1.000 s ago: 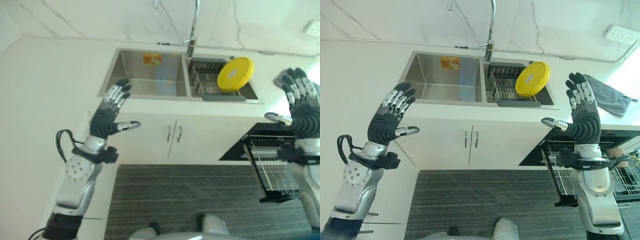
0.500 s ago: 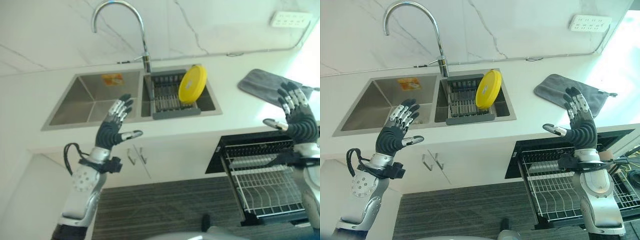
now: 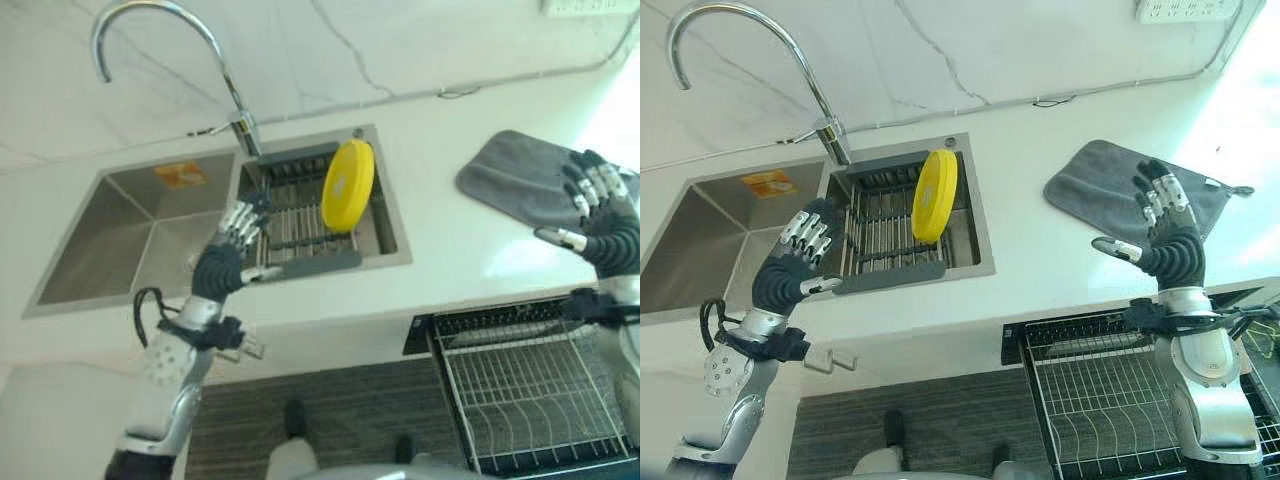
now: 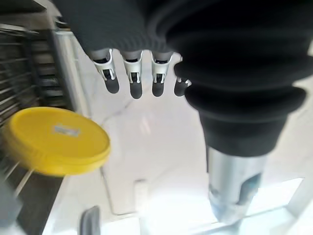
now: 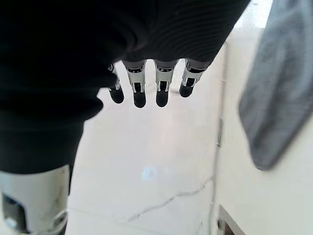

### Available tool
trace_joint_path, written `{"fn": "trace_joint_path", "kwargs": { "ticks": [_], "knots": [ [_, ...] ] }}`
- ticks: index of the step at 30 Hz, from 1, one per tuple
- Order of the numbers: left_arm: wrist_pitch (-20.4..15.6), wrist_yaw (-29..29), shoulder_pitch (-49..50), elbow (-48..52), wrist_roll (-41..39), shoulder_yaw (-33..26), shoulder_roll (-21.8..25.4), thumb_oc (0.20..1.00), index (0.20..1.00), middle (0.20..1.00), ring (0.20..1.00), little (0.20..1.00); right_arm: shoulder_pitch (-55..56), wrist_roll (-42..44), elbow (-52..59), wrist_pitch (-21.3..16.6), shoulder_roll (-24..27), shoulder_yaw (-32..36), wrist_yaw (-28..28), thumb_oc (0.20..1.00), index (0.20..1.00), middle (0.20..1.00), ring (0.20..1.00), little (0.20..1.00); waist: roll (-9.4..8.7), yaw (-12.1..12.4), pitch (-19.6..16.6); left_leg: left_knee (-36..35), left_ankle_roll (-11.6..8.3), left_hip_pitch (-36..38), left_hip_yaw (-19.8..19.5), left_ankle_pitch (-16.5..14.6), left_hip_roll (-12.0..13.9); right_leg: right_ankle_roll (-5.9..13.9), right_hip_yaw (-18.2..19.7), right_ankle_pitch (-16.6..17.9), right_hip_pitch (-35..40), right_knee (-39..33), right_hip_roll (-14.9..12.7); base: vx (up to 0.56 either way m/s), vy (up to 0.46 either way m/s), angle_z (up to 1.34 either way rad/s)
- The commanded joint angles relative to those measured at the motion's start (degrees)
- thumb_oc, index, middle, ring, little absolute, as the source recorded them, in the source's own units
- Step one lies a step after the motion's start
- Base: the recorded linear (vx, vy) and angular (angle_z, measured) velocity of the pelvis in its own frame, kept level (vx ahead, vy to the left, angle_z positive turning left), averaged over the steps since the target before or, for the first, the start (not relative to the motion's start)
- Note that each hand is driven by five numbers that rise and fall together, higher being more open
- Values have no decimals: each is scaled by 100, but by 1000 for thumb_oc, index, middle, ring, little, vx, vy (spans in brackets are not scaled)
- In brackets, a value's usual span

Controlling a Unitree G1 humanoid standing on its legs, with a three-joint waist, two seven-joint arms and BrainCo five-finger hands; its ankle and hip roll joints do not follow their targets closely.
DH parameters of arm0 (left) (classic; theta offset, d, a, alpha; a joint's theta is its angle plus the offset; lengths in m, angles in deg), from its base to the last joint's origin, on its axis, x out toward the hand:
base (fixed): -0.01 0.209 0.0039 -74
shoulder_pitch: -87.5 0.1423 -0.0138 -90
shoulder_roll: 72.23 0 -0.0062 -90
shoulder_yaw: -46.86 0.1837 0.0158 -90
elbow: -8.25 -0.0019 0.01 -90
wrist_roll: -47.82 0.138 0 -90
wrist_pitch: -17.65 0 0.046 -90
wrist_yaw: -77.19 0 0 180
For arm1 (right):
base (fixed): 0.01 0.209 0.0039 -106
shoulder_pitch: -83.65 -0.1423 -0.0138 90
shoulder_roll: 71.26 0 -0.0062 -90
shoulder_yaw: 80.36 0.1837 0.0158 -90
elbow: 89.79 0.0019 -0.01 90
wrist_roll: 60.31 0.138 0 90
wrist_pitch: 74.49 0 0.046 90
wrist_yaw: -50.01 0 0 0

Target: Place the dishes in the dishwasher.

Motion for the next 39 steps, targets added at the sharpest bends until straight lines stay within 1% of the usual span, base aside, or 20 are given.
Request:
{"fn": "trace_joint_path", "kwargs": {
  "ticks": [1,3,6,8,9,11,12,13,14,15,17,18,19,21,24,26,30,32,33,39],
  "knots": [
    [-296,-38,-52,312,-257,-347,265,1000,1000,1000,1000,1000,-30,-49,442,-523,-30,87,61,1000,1000,1000,1000,1000,-205,174,-289,65,41,654,-268,-461,-5,909,157,267,-480,343,-1113,157,356,-8],
    [-111,-22,-216,317,-138,-354,279,1000,1000,1000,1000,1000,32,-81,481,-585,-148,64,-25,1000,1000,1000,1000,1000,-333,270,-291,65,172,714,-332,-610,-212,967,59,396,-469,506,-1331,125,261,9],
    [-106,-24,-220,319,-136,-352,282,1000,1000,1000,1000,1000,34,-82,483,-584,-153,67,-25,1000,1000,1000,1000,1000,-342,274,-287,65,178,717,-330,-611,-223,972,61,396,-468,507,-1342,45,95,39],
    [105,91,-289,323,-130,-377,360,1000,1000,1000,1000,1000,-25,50,441,-470,-252,61,-101,1000,1000,1000,1000,1000,-413,397,-313,65,379,760,-378,-760,-440,961,-31,692,-507,895,-1500,166,363,18],
    [175,114,-259,359,-155,-410,369,1000,1000,1000,1000,1000,-13,-10,418,-511,-374,-1,-190,1000,1000,1000,1000,1000,-422,454,-296,65,487,761,-399,-785,-503,947,4,730,-563,1156,-1530,126,299,29],
    [187,54,-241,375,-33,-376,355,1000,1000,1000,1000,1000,-62,11,358,-545,-516,-106,-297,1000,1000,1000,1000,1000,-438,501,-277,65,528,754,-337,-791,-523,929,-51,760,-633,1209,-1514,37,88,-1],
    [193,-26,-257,389,34,-350,366,1000,1000,1000,1000,1000,-129,20,330,-561,-576,-159,-356,1000,1000,1000,1000,1000,-444,508,-264,65,517,752,-300,-798,-513,929,-106,769,-676,1098,-1468,8,-22,-29],
    [192,-171,-310,414,44,-321,423,1000,1000,1000,1000,1000,-229,174,301,-599,-621,-230,-200,1000,1000,1000,1000,1000,-443,494,-247,65,480,728,-281,-804,-490,928,-131,711,-758,722,-1324,8,-74,-17],
    [175,-213,-342,404,29,-312,447,1000,1000,1000,1000,1000,-248,228,302,-499,-622,-255,-178,1000,1000,1000,1000,1000,-447,476,-243,65,457,711,-271,-812,-469,935,-121,748,-813,514,-1235,9,-122,-18],
    [146,-259,-400,392,59,-274,462,1000,1000,1000,1000,1000,-300,244,287,-478,-624,-323,-264,1000,1000,1000,1000,1000,-460,418,-215,65,460,721,-307,-839,-471,937,45,887,-943,475,-1167,13,-134,-18],
    [79,-191,-444,370,58,-242,474,1000,1000,1000,1000,1000,-355,213,242,-659,-628,-402,-346,1000,1000,1000,1000,1000,-471,364,-167,65,486,738,-357,-878,-445,931,308,820,-1031,513,-1104,25,-208,20],
    [18,-165,-389,409,87,-237,479,1000,1000,1000,1000,1000,-293,315,246,-822,-550,-303,-350,1000,1000,1000,1000,1000,-484,386,-206,65,492,728,-337,-881,-405,912,242,688,-904,383,-1014,26,-247,71],
    [3,-178,-361,427,128,-217,474,1000,1000,1000,1000,1000,-272,335,233,-835,-520,-274,-347,1000,1000,1000,1000,1000,-488,389,-230,65,481,726,-334,-883,-388,906,197,667,-853,311,-974,28,-274,74],
    [-8,-247,-355,372,95,-130,479,1000,1000,1000,1000,1000,-342,374,163,-675,-345,-211,-570,1000,1000,1000,1000,1000,-507,393,-351,65,428,766,-263,-893,-328,918,128,593,-661,45,-880,54,-197,19],
    [31,-396,-315,430,131,-116,418,1000,1000,1000,1000,1000,-466,177,155,-595,-287,-189,-651,1000,1000,1000,1000,1000,-448,377,-426,65,353,862,-200,-888,-232,812,145,450,-559,-7,-765,62,-106,-5],
    [66,-476,-298,419,106,-130,420,1000,1000,1000,1000,1000,-495,133,180,-464,-224,-167,-679,1000,1000,1000,1000,1000,-418,360,-469,65,314,892,-166,-884,-192,768,147,394,-532,-7,-726,42,-96,-7],
    [-128,-636,-248,467,80,-192,396,1000,1000,1000,1000,1000,-560,206,204,-411,-83,-142,-532,1000,1000,1000,1000,1000,-371,341,-544,65,240,921,-163,-849,-113,698,122,326,-492,-7,-657,7,-74,-3],
    [-230,-746,-280,453,189,-170,369,1000,1000,1000,1000,1000,-661,674,184,-318,-81,-239,-395,1000,1000,1000,1000,1000,-357,336,-567,65,211,925,-176,-828,-83,677,112,310,-480,-7,-645,-42,-46,1],
    [-296,-808,-341,408,275,-136,347,1000,1000,1000,1000,1000,-737,983,127,-192,-161,-322,-362,1000,1000,1000,1000,1000,-358,336,-573,65,194,890,-187,-756,-77,652,96,360,-504,-7,-648,0,0,0],
    [-477,-915,-469,253,466,-118,315,1000,1000,1000,1000,1000,-937,1437,-251,-174,-452,-587,-46,1000,1000,1000,1000,1000,-332,359,-645,65,145,929,-222,-790,-36,646,31,296,-447,-7,-646,-26,1,3]
  ]
}}
